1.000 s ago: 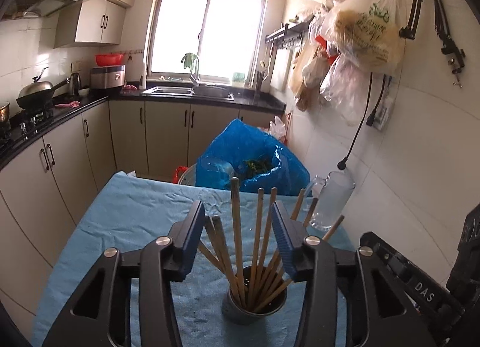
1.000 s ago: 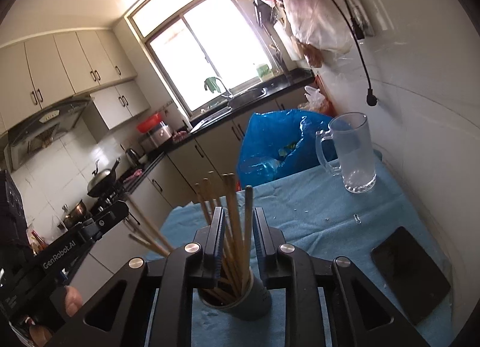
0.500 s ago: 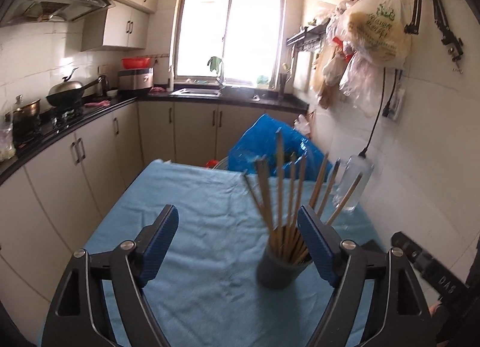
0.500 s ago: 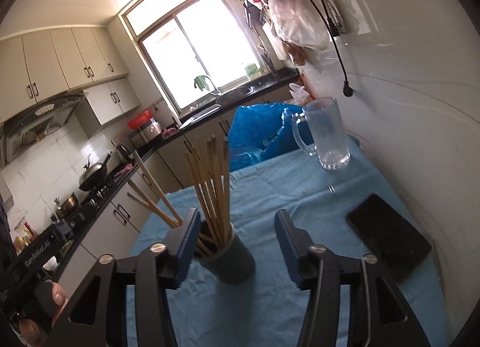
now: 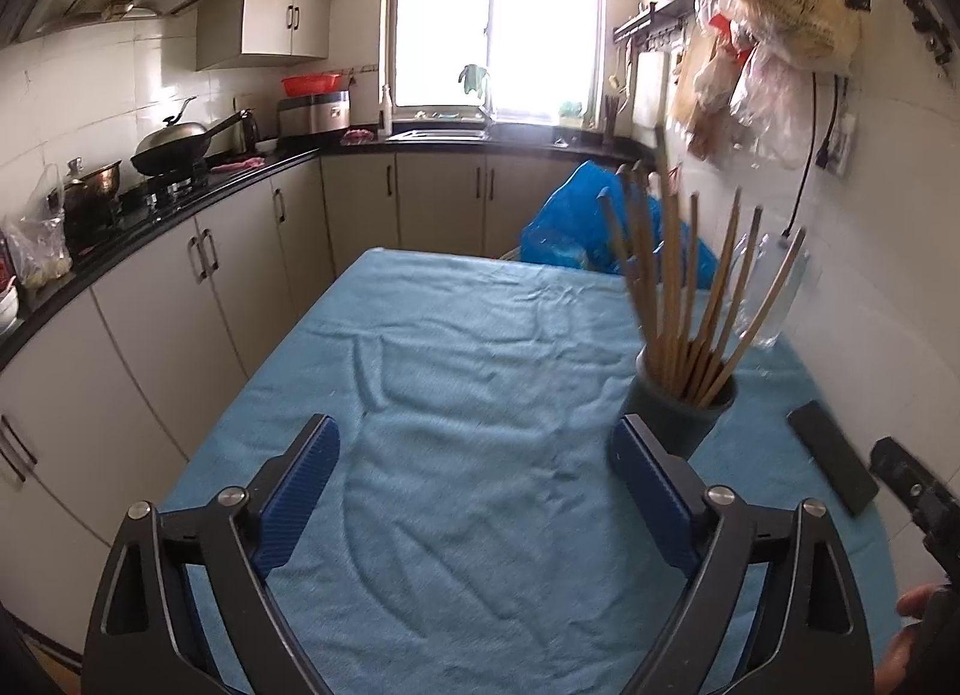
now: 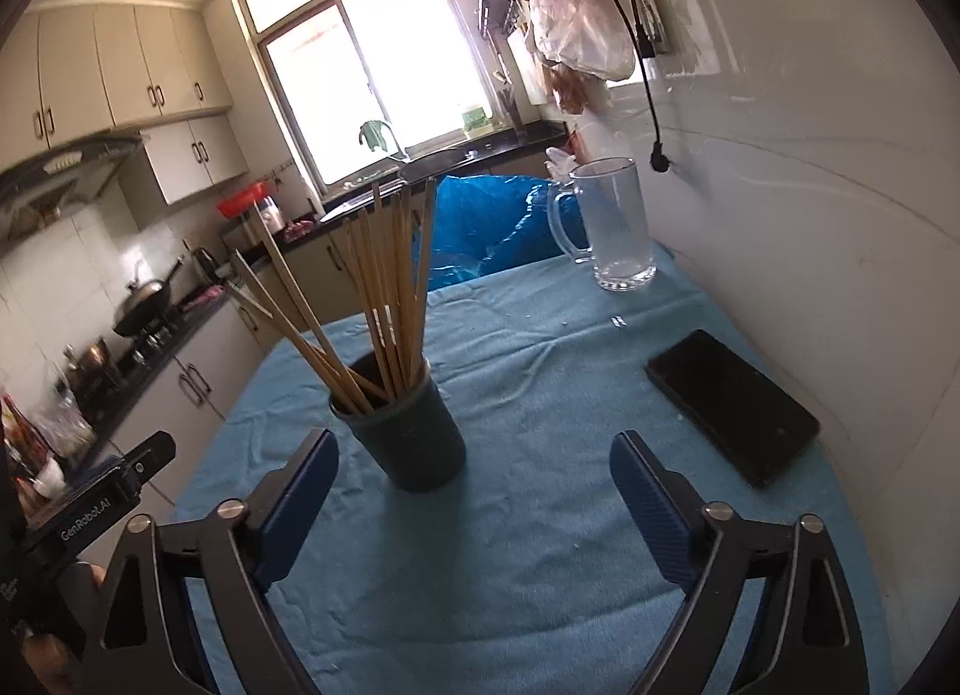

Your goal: Organize utensils

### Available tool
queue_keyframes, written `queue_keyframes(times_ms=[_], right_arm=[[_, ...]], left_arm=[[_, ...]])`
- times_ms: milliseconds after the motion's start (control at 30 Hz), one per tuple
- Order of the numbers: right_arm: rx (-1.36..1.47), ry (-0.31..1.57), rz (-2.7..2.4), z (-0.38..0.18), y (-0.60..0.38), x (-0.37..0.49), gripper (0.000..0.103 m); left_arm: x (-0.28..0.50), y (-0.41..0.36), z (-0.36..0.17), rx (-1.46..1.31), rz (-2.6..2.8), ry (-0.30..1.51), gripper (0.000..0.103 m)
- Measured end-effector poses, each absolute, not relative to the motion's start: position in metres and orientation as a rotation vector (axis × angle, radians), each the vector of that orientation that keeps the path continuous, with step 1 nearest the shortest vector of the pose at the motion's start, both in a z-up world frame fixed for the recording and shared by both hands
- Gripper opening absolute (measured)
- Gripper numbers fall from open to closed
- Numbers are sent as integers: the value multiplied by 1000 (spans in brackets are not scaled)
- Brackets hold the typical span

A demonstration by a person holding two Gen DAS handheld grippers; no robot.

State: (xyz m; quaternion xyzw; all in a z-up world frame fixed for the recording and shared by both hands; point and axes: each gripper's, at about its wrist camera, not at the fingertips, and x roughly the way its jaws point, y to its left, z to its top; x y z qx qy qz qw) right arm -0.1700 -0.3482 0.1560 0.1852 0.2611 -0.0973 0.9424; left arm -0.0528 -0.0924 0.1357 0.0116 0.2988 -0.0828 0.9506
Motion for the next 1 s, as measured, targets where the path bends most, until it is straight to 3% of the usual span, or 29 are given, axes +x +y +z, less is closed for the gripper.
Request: queue_keyframes(times_ms=[100,533,867,1000], right_arm=[[310,518,-248,147,-334,-174,100],[238,638,-269,86,-304,-165,100],[232,674,-285,74,-301,-161,100],[218,607,-336,82,-298,-173,100]], left_arm=[[-58,-90,118,37,-170,650,93],[-78,-81,36,133,-150,837,93],[-75,-78,29,144,-98,827,93],[-75,-74,31,126,-99,817,93]])
